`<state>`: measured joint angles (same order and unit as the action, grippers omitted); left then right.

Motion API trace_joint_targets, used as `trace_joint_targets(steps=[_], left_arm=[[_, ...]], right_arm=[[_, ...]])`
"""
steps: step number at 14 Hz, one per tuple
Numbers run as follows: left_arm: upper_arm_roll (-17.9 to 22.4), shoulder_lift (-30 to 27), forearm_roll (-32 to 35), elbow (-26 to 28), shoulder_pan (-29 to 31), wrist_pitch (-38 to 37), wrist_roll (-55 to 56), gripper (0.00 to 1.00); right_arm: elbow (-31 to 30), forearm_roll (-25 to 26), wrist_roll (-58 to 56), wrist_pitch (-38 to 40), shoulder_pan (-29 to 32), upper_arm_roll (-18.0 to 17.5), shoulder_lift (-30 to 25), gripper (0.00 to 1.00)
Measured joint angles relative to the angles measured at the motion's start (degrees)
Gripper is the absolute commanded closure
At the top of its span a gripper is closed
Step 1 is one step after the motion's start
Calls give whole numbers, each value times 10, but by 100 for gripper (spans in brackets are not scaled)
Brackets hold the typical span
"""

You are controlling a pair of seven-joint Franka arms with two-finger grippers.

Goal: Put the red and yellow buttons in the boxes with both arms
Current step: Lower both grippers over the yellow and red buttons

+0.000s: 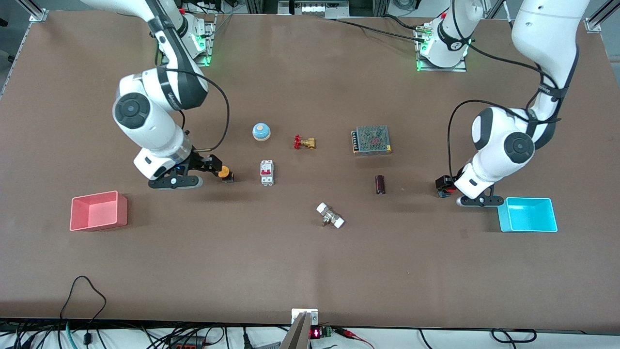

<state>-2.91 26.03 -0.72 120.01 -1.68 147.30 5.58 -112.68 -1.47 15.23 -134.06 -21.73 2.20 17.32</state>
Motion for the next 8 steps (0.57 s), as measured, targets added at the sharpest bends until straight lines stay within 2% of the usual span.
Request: trace_joint_targets(steps=[1, 4, 8], left_arm=[[0, 9, 0, 1, 0, 19, 0, 9], [0, 25, 0, 1, -1, 37, 1, 48], [-1, 25, 0, 1, -3, 37, 6, 67]], right_arm=[[-18, 0, 2, -26, -2, 0, 2, 0], [-55, 0, 7, -67, -6, -3, 3, 0], [-58, 0, 17, -73, -16, -5, 5, 0]])
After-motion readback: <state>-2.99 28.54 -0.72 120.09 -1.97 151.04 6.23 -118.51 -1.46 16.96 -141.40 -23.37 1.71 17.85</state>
